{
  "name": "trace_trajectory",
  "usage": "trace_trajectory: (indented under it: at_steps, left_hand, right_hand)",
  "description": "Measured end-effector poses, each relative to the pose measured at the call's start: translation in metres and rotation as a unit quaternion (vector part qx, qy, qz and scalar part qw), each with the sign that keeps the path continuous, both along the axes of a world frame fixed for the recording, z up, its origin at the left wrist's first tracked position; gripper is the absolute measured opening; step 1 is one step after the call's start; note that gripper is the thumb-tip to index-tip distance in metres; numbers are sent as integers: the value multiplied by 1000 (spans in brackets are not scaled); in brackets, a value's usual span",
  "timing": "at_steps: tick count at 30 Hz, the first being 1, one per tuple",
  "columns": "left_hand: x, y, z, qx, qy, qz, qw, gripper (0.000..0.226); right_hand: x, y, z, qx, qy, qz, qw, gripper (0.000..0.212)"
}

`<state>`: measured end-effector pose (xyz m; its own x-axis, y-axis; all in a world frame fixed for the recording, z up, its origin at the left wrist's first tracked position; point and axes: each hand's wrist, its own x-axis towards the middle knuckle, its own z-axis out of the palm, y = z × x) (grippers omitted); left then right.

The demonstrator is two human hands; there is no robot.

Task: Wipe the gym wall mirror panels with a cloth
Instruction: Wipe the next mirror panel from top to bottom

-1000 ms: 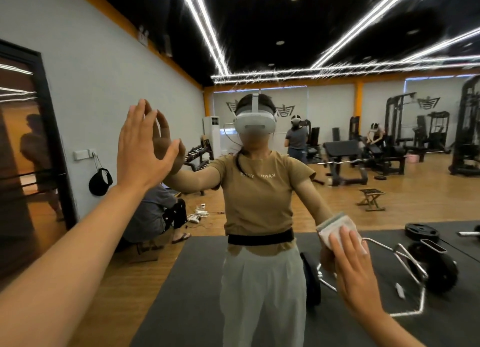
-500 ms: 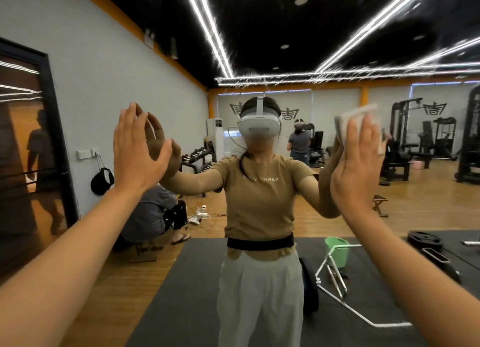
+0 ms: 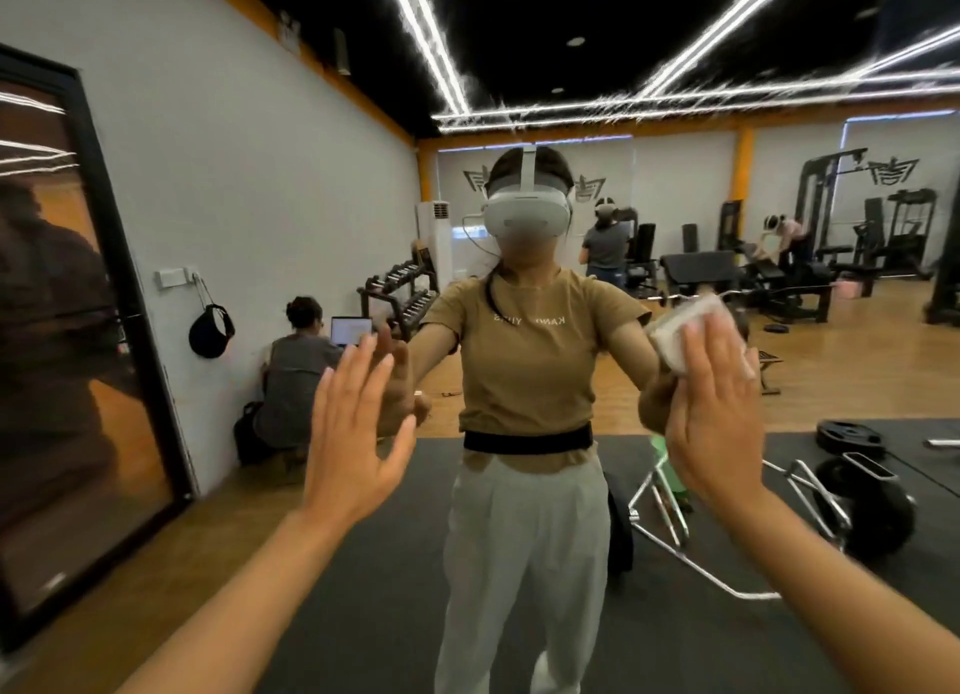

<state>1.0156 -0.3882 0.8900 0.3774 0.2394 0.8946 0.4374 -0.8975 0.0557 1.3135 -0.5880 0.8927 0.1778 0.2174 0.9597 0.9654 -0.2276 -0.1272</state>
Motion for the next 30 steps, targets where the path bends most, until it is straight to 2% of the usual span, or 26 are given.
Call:
trace_trajectory:
  at_steps: [3, 5, 9, 11, 13, 16, 20, 24, 27, 30]
  left_hand:
    - [21, -22, -43, -36, 4, -1, 999, 67]
    - [32, -29, -60, -62, 10, 14, 998, 67]
    - [41, -34, -76, -102, 22, 40, 994, 71]
    - [41, -34, -77, -105, 27, 39, 993, 72]
    - [40, -33, -76, -102, 29, 38, 994, 71]
    - [37, -31, -75, -94, 39, 43, 994, 71]
    - [36, -34, -75, -101, 40, 40, 993, 70]
    - [35, -35, -74, -107, 45, 42, 992, 70]
    - [32, -35, -72, -108, 52, 48, 992, 70]
    - [31, -35, -70, -107, 57, 56, 991, 70]
  right_hand:
    - [8, 1, 46, -7, -32, -2, 999, 67]
    - [14, 2, 43, -8, -67, -6, 998, 65]
    - [25, -2, -44, -47, -123, -8, 991, 59]
    - [31, -14, -109, -133, -179, -21, 975, 66]
    - [39, -30, -165, -229, -239, -42, 943, 75]
    - [46, -45, -196, -296, -258, -52, 918, 85]
    - [38, -36, -152, -262, -252, -5, 932, 81]
    - [26, -12, -53, -132, -180, 30, 974, 71]
    - [11, 2, 7, -51, -125, 34, 990, 60]
    - [2, 10, -3, -16, -114, 42, 993, 59]
